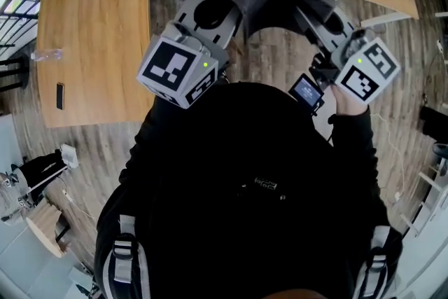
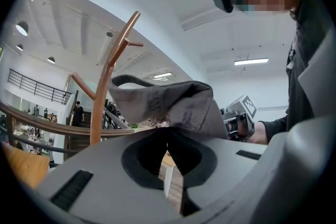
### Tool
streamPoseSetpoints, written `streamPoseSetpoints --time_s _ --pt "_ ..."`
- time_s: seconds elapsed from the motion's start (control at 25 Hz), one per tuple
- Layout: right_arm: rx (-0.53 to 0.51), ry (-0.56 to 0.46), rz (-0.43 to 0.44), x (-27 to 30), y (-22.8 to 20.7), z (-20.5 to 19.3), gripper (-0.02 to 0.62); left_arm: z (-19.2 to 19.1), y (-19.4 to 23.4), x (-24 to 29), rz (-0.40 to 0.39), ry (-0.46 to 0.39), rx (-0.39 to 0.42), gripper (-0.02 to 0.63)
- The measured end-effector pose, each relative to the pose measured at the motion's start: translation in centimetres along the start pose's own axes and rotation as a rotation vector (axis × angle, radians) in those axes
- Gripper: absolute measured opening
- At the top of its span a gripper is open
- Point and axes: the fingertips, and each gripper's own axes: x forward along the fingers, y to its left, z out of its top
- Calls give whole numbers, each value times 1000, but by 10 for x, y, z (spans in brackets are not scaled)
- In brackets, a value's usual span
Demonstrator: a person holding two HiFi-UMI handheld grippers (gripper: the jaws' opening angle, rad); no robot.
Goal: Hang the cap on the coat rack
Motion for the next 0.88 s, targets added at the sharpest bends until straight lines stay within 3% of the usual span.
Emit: streamPoseSetpoints --time_s 0.44,0.72,0.88 --pt "55 -47 41 71 4 9 30 11 65 -17 -58 1 28 2" --pt "43 -112 97 63 13 35 30 45 56 -18 -81 -38 71 2" --pt "97 -138 145 56 14 53 31 69 49 -11 -78 -75 75 2"
